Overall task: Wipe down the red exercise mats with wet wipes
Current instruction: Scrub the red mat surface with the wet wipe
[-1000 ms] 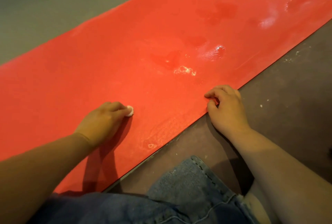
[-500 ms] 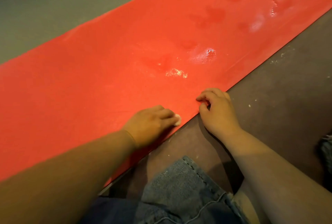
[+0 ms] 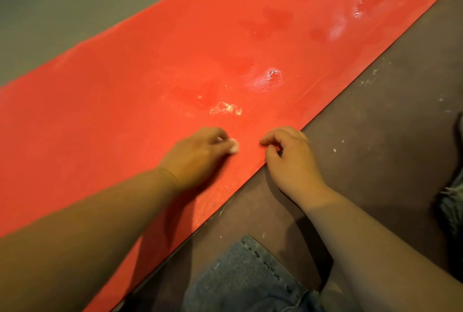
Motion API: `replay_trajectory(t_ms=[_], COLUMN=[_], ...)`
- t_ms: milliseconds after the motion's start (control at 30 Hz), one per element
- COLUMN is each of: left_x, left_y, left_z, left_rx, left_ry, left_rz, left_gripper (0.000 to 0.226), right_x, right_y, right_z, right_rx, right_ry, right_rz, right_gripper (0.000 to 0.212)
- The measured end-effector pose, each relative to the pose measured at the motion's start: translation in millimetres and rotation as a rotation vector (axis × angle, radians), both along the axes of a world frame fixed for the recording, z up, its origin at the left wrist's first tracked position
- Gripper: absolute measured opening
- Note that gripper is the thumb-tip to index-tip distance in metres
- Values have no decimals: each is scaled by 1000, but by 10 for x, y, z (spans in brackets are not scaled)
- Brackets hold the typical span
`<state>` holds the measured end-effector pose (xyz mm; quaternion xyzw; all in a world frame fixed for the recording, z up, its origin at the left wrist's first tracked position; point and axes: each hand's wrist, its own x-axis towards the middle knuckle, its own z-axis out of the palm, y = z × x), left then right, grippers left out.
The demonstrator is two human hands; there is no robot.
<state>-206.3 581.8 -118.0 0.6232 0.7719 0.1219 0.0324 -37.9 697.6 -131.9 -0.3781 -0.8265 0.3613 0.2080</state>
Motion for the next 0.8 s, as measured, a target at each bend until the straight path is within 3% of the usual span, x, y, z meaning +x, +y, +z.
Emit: replay_trajectory(t_ms=[133,233,300,400,500,600,800], left_x=[-780,-839,-684,-307,-72,-382,-961], left_y=[3,204,473,762,684,508,596], left_z=[1,-44,-51,-81,-44,-30,-72], left_rx=[25,35,86,119,139,65,71], left_ry=[-1,4,-96,-174,-103,4,2], left_rz=[589,735,733,537,251,3,606], left_gripper=[24,27,28,25,23,25,29], right_x=[-14,-39,-51,-61,-51,-20,-50], right_y=[8,9,7,9,19,26,34], right_z=[-27,-39,-47,-50,-53,-59,-70], right_rx=[-1,1,3,7,9,-2,-29], right_ry=[8,0,1,10,23,23,30], right_rz=[-2,-12,-19,-36,-36,-17,-26], right_gripper=[25,25,26,26,25,25,26])
